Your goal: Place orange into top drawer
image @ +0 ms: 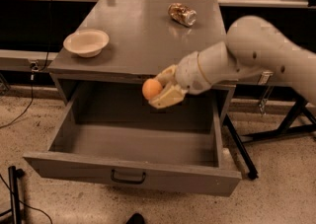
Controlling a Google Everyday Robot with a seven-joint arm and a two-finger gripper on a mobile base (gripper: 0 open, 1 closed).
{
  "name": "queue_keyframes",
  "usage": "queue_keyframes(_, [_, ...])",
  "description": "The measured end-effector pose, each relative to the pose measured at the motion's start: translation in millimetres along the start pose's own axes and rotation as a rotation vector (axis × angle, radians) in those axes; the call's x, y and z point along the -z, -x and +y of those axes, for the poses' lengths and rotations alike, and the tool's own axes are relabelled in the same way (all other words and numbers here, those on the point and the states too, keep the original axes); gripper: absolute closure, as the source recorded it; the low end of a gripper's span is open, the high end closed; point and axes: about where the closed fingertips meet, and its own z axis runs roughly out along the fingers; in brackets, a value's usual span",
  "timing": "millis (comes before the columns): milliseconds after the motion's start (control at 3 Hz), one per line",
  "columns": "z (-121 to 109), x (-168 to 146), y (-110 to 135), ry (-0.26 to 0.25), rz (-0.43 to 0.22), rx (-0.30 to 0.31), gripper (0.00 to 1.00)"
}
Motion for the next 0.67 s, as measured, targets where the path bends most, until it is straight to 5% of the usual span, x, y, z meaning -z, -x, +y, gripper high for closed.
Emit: queue_keyframes(667, [40,-79,-116,-0.054,0.007,-0.163,1.00])
